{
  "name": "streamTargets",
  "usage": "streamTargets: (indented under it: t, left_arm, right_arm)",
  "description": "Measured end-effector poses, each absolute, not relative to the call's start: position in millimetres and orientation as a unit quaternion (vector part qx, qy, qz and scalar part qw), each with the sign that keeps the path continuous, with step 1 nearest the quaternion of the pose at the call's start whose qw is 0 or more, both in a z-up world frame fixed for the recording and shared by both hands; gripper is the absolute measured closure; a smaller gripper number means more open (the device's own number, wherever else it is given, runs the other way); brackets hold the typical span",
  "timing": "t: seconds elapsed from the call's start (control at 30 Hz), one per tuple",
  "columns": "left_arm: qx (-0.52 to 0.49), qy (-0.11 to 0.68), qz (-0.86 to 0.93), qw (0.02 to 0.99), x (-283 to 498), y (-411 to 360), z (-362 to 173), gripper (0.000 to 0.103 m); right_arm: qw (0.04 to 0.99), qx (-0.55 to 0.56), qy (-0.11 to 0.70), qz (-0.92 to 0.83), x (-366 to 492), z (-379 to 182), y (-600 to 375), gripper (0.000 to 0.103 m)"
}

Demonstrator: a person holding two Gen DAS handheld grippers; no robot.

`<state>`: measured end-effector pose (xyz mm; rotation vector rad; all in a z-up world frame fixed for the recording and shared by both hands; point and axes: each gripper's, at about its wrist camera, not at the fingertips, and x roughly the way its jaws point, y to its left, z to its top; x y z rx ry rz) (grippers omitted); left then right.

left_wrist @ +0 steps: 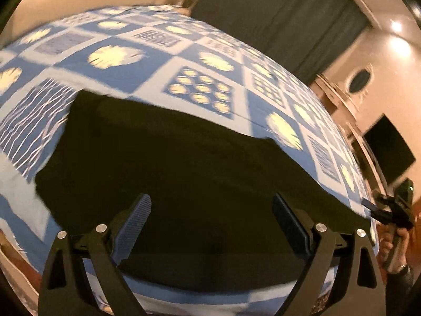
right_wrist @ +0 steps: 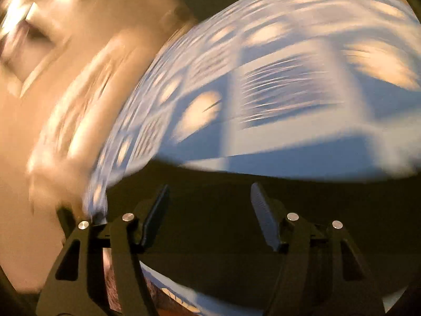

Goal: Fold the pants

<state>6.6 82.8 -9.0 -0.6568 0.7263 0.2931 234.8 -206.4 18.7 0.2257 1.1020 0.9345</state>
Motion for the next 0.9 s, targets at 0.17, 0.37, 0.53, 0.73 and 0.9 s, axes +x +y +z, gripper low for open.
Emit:
streamTargets:
  t: [0.17,0.37,0.53,0.73,0.9]
  left_arm:
    - [-0.374,0.345,0.148,0.848,-14,119,-35,0.011]
    - [-0.369,0.335,0.127,0.858,-21,124,-43,0.011]
    - [-0.394,0.32,0.121,0.853,-25,130,-46,0.011]
    - [-0.41,0.306,0.115,0.852,-31,131,-48,0.011]
    - [-0.411,0.305,0.109,0.852,-32,131,-49,0.011]
  right_arm:
    - [0.687,0.019,0.535,0.492,251,-9,-44,0.043]
    - [0.595,-0.004,0.61,0.523,264,-55,52,0.039]
    - [0.575,-0.009,0.602,0.554,261,-55,63,0.094]
    - [0.625,0.023,0.593,0.507,276,-61,69,0.099]
    - [0.642,0.093,0.589,0.482,283,-54,31,0.074]
